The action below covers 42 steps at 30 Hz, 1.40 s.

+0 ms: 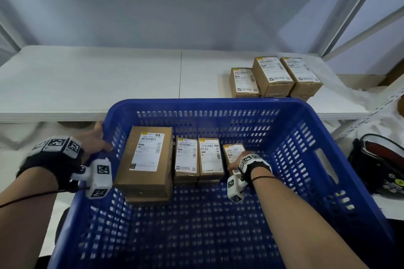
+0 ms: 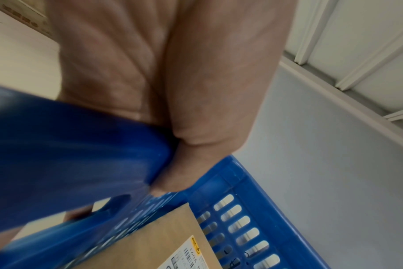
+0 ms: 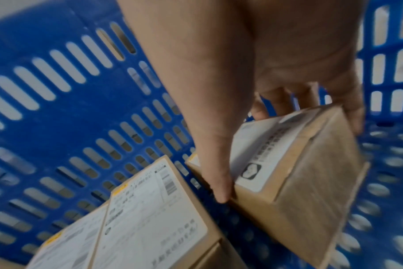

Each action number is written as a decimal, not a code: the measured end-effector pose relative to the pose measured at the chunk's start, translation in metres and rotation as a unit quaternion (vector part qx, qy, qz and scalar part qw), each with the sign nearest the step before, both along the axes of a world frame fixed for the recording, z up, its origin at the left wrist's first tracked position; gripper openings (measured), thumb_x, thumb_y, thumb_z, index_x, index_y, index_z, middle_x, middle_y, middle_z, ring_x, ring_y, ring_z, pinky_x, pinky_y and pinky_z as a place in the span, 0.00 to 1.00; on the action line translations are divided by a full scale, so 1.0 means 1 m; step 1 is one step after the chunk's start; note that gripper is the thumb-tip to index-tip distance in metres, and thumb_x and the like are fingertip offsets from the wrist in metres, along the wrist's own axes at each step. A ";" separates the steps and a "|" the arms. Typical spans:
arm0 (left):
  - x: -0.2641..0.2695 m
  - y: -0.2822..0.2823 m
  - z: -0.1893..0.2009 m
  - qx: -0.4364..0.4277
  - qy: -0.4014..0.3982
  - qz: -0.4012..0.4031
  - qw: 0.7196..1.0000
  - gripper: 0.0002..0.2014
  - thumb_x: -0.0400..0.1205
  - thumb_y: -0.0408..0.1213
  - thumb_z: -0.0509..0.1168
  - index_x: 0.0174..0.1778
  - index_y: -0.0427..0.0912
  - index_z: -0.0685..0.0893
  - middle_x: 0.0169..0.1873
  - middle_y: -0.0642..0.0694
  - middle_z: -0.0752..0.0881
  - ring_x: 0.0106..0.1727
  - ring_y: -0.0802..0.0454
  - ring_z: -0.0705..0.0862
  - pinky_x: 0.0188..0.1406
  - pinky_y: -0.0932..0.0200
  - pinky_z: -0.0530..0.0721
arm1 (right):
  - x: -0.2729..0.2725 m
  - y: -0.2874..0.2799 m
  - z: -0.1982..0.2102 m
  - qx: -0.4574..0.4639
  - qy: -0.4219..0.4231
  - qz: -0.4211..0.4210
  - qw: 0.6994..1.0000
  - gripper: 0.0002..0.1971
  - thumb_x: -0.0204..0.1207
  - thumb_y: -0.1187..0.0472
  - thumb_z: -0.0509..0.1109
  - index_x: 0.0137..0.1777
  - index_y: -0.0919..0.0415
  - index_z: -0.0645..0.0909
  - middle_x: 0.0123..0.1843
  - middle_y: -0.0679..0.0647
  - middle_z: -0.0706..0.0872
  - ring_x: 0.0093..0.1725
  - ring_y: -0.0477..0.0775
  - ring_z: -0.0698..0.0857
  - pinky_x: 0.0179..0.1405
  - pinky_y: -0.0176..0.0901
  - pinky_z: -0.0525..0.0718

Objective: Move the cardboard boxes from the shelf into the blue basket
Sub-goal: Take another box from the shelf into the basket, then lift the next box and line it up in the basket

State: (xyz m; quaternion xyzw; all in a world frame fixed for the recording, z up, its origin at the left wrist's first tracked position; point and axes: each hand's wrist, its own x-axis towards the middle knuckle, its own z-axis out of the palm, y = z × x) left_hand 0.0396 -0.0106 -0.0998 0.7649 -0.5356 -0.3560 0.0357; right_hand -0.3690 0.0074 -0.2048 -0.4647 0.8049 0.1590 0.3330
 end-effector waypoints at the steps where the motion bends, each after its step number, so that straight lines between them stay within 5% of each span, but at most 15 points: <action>1: 0.001 -0.002 -0.001 0.001 -0.016 -0.007 1.000 0.37 0.74 0.25 0.70 0.75 0.36 0.57 0.55 0.27 0.83 0.53 0.32 0.84 0.53 0.39 0.83 | -0.004 -0.007 -0.022 -0.007 -0.004 -0.007 1.000 0.47 0.63 0.41 0.82 0.78 0.64 0.71 0.75 0.64 0.76 0.69 0.62 0.81 0.64 0.48 0.83; 4: 0.002 -0.004 0.001 0.010 -0.038 -0.029 0.999 0.38 0.74 0.29 0.71 0.75 0.34 0.55 0.56 0.30 0.84 0.56 0.34 0.85 0.60 0.39 0.83 | -0.015 -0.022 -0.073 -0.024 -0.013 -0.011 1.000 0.38 0.68 0.53 0.76 0.78 0.61 0.71 0.72 0.63 0.80 0.65 0.65 0.84 0.56 0.52 0.87; 8: 0.001 -0.004 0.003 0.018 -0.034 -0.032 0.999 0.38 0.74 0.28 0.71 0.75 0.35 0.55 0.58 0.31 0.83 0.57 0.34 0.84 0.61 0.38 0.82 | -0.003 -0.006 -0.042 -0.053 -0.038 -0.014 0.998 0.22 0.80 0.67 0.61 0.74 0.66 0.73 0.72 0.64 0.80 0.67 0.65 0.83 0.58 0.50 0.84; 14: 0.002 -0.003 -0.003 -0.007 -0.012 -0.011 1.000 0.35 0.74 0.24 0.70 0.72 0.36 0.59 0.52 0.33 0.83 0.50 0.36 0.84 0.52 0.43 0.83 | -0.008 0.003 -0.028 -0.015 -0.052 -0.012 0.998 0.22 0.78 0.61 0.68 0.72 0.64 0.75 0.71 0.63 0.81 0.65 0.63 0.84 0.55 0.46 0.83; 17: 0.004 -0.003 -0.006 0.000 0.021 0.011 1.000 0.37 0.72 0.23 0.71 0.72 0.43 0.59 0.54 0.31 0.83 0.54 0.31 0.85 0.56 0.34 0.84 | -0.012 0.011 -0.035 0.038 0.001 0.056 0.998 0.17 0.73 0.56 0.71 0.61 0.59 0.84 0.64 0.60 0.86 0.58 0.62 0.85 0.61 0.56 0.84; 20: 0.003 -0.004 -0.004 0.006 0.002 -0.004 1.000 0.36 0.74 0.24 0.70 0.74 0.39 0.58 0.54 0.33 0.82 0.53 0.34 0.84 0.55 0.40 0.84 | -0.012 0.006 -0.052 0.061 -0.026 0.054 0.996 0.09 0.74 0.54 0.67 0.45 0.58 0.84 0.57 0.60 0.89 0.54 0.59 0.88 0.57 0.50 0.86; 23: 0.003 -0.004 -0.004 0.001 0.012 0.004 1.000 0.36 0.74 0.24 0.70 0.73 0.39 0.59 0.54 0.31 0.82 0.53 0.32 0.84 0.54 0.37 0.85 | -0.005 0.004 -0.046 0.038 -0.065 0.031 0.997 0.16 0.76 0.46 0.62 0.47 0.58 0.82 0.56 0.59 0.87 0.51 0.57 0.86 0.55 0.49 0.84; 26: 0.001 -0.004 -0.004 -0.002 0.017 0.005 1.000 0.35 0.75 0.23 0.69 0.73 0.39 0.58 0.48 0.35 0.81 0.44 0.37 0.84 0.39 0.46 0.85 | -0.003 0.002 -0.042 0.045 -0.077 0.032 0.995 0.16 0.77 0.47 0.63 0.45 0.60 0.83 0.52 0.60 0.89 0.48 0.57 0.87 0.55 0.49 0.84; 28: 0.001 -0.003 -0.004 0.001 0.025 0.010 1.000 0.35 0.74 0.22 0.69 0.73 0.41 0.58 0.52 0.31 0.82 0.49 0.33 0.85 0.46 0.37 0.86 | -0.003 0.001 -0.035 0.044 -0.050 0.053 0.996 0.21 0.79 0.48 0.61 0.57 0.64 0.85 0.56 0.63 0.88 0.52 0.59 0.87 0.53 0.49 0.84; 30: 0.003 -0.005 -0.004 0.000 0.005 0.006 1.000 0.36 0.73 0.24 0.70 0.73 0.41 0.58 0.55 0.28 0.82 0.53 0.30 0.84 0.54 0.35 0.85 | 0.003 -0.002 -0.013 0.020 -0.024 0.079 0.996 0.22 0.83 0.52 0.56 0.62 0.68 0.82 0.57 0.66 0.85 0.52 0.61 0.85 0.51 0.49 0.82; 32: 0.003 -0.005 -0.003 0.002 -0.012 -0.005 1.000 0.37 0.73 0.26 0.71 0.73 0.40 0.58 0.55 0.28 0.83 0.54 0.31 0.84 0.53 0.40 0.85 | 0.011 -0.005 0.026 -0.012 -0.017 0.101 0.995 0.17 0.85 0.55 0.57 0.56 0.68 0.81 0.56 0.64 0.84 0.51 0.60 0.87 0.50 0.49 0.83; 35: 0.007 -0.007 -0.007 0.009 -0.013 -0.013 1.000 0.40 0.69 0.30 0.72 0.73 0.43 0.57 0.53 0.30 0.83 0.53 0.32 0.84 0.57 0.35 0.84 | 0.019 -0.028 0.077 -0.081 -0.046 0.055 0.994 0.10 0.83 0.62 0.62 0.45 0.68 0.76 0.47 0.62 0.85 0.33 0.54 0.89 0.37 0.49 0.87; 38: 0.002 -0.004 -0.002 0.011 -0.025 -0.015 1.000 0.39 0.71 0.31 0.72 0.73 0.40 0.57 0.54 0.30 0.83 0.52 0.34 0.84 0.54 0.42 0.84 | 0.020 -0.052 0.126 -0.244 -0.049 0.026 0.968 0.12 0.82 0.57 0.65 0.56 0.66 0.77 0.50 0.61 0.87 0.48 0.61 0.89 0.47 0.50 0.88; 42: -0.001 -0.003 0.004 0.010 -0.037 -0.017 0.999 0.35 0.74 0.31 0.71 0.72 0.37 0.58 0.53 0.31 0.83 0.50 0.36 0.84 0.51 0.44 0.83 | 0.024 -0.084 0.175 -0.334 0.014 0.044 0.941 0.16 0.83 0.54 0.63 0.60 0.67 0.79 0.54 0.58 0.86 0.53 0.61 0.86 0.52 0.49 0.86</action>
